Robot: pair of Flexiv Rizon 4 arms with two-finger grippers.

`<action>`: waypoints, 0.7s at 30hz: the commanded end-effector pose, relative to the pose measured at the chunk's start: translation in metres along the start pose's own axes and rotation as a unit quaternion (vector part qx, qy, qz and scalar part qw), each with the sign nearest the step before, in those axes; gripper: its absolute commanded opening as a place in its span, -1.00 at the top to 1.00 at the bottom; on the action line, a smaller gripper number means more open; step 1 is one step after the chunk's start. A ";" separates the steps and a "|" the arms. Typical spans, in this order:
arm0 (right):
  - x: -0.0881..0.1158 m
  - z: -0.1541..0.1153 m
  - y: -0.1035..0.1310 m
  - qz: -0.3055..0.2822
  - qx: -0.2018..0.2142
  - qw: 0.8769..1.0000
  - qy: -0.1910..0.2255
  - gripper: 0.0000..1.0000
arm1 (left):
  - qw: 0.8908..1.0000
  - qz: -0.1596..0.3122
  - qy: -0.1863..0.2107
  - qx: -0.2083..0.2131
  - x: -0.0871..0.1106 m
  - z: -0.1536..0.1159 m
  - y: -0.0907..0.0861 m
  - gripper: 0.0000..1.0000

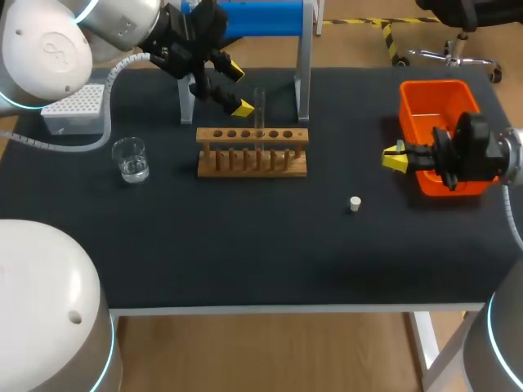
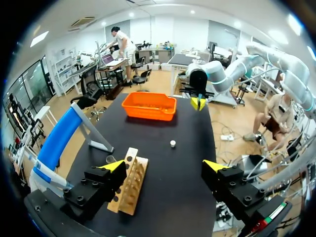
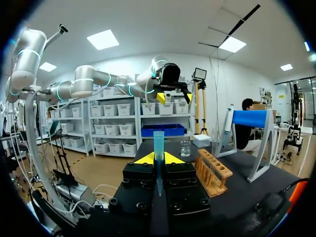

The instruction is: Invert the test tube, pick up the pipette, mount the tip to pipette, aspirate from beaker and dispense into the tube, eject the tip, return the pipette, and cap with the stopper.

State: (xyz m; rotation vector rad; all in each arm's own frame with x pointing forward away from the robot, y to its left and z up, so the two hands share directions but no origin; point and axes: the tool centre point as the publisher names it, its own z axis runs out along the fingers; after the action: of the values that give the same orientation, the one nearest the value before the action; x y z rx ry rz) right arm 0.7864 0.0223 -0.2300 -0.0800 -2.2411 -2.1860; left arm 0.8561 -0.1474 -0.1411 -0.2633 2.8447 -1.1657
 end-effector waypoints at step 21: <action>0.001 -0.001 0.000 0.000 0.000 1.000 0.000 1.00 | 0.957 -0.223 -0.181 -0.044 -0.081 -0.059 0.094 -1.00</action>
State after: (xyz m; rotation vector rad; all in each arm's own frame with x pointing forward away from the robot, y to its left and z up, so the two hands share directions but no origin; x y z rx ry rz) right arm 0.7863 0.0223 -0.2299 -0.0803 -2.2411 -2.1861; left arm 0.9155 -0.0280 -0.1664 -1.0212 2.6061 -0.9479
